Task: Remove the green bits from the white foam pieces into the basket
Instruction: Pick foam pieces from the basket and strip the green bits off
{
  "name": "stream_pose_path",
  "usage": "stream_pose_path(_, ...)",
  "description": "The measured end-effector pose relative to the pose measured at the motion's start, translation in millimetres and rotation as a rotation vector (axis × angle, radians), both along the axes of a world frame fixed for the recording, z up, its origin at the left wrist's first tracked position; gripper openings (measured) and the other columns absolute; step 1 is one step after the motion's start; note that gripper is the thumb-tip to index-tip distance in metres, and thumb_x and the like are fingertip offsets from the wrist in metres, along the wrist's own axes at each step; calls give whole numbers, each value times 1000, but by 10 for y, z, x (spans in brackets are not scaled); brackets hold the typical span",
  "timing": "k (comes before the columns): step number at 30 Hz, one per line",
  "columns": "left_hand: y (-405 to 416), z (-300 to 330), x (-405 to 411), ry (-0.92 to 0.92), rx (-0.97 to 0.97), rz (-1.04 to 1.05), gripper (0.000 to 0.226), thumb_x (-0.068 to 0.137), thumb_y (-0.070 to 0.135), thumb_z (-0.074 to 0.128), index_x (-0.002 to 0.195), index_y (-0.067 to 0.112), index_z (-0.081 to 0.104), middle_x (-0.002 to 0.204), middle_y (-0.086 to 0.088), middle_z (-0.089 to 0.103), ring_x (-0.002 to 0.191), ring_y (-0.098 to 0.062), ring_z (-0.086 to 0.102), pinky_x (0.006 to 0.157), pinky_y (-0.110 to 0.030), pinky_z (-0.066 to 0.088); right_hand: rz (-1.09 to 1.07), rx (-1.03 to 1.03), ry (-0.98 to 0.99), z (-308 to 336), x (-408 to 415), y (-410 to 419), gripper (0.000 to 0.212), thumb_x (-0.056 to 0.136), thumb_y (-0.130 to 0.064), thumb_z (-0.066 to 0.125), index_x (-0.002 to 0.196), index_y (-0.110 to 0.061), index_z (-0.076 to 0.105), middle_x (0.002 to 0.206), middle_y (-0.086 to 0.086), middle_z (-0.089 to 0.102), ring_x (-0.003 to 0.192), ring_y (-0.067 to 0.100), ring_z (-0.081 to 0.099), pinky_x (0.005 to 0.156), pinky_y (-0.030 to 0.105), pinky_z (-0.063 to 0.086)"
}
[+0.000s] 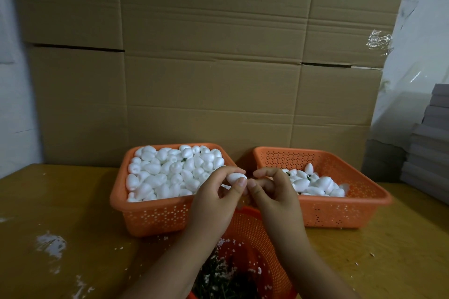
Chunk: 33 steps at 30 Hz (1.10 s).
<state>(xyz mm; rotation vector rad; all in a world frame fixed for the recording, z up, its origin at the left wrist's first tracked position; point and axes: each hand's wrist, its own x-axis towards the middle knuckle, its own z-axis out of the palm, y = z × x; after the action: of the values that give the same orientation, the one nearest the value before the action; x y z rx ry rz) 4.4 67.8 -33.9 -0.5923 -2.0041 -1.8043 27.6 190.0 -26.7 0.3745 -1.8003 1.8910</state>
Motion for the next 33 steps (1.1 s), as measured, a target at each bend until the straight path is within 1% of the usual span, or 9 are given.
stream_pose_path(9, 9, 32, 37, -9, 45, -17, 8, 94, 23, 63, 96, 28, 68, 73, 6, 70, 61, -8, 66, 55, -15, 46, 7, 8, 11, 18, 34, -15, 4, 92, -6, 61, 95, -7, 59, 68, 14, 68, 62, 21, 65, 61, 28, 55)
stream_pose_path(13, 2, 33, 19, -17, 78, -14, 8, 94, 30, 62, 96, 27, 70, 81, 3, 71, 68, -14, 67, 59, -21, 48, 15, -49, 6, 32, 22, -33, 6, 91, -10, 64, 91, -4, 64, 65, 6, 68, 60, 9, 62, 58, 19, 50)
stream_pose_path(17, 5, 39, 8, -40, 103, 1, 12, 93, 32, 61, 97, 25, 70, 78, 7, 70, 63, -9, 63, 54, -15, 44, -16, -29, -23, 17, -3, -5, 8, 89, -15, 66, 84, -12, 71, 70, -1, 68, 64, 8, 60, 61, 20, 50)
stream_pose_path(20, 12, 50, 25, -80, 141, -7, 24, 92, 44, 50, 101, 31, 68, 77, 7, 70, 57, -10, 62, 50, -17, 44, -32, -29, -50, -6, -24, 4, 12, 91, -17, 64, 85, -8, 69, 64, -2, 64, 60, 8, 57, 59, 21, 48)
stream_pose_path(23, 20, 59, 36, -115, 171, -26, 25, 100, 35, 41, 104, 31, 66, 77, 5, 72, 55, -12, 61, 49, -20, 45, -64, -57, -92, -15, -35, 31, 22, 93, -21, 62, 77, -7, 66, 58, -5, 59, 54, 4, 52, 55, 16, 44)
stream_pose_path(25, 11, 66, 47, -113, 166, -38, 24, 102, 32, 42, 104, 30, 65, 77, 2, 71, 55, -14, 60, 49, -22, 44, -85, -84, -109, -12, -36, 49, 31, 93, -24, 61, 67, -8, 61, 53, -4, 56, 50, 3, 49, 51, 14, 42)
stream_pose_path(27, 7, 60, 53, -96, 130, -54, 19, 102, 28, 46, 104, 32, 65, 78, 2, 70, 57, -15, 61, 50, -23, 44, -109, -102, -125, -1, -35, 53, 35, 93, -26, 61, 64, -8, 58, 51, -4, 55, 48, 3, 47, 49, 13, 40)
stream_pose_path(29, 17, 55, 63, -87, 94, -77, 13, 98, 32, 52, 104, 34, 64, 80, 2, 70, 58, -14, 61, 52, -25, 45, -122, -106, -133, 6, -34, 51, 36, 93, -28, 61, 62, -10, 59, 52, -2, 55, 49, 4, 47, 48, 13, 40)
stream_pose_path(33, 44, 57, 69, -91, 49, -99, 27, 82, 42, 53, 106, 35, 62, 93, 1, 69, 60, -11, 62, 55, -23, 45, -131, -112, -142, 12, -28, 42, 38, 92, -29, 62, 58, -14, 59, 54, 0, 55, 51, 6, 48, 49, 14, 41)
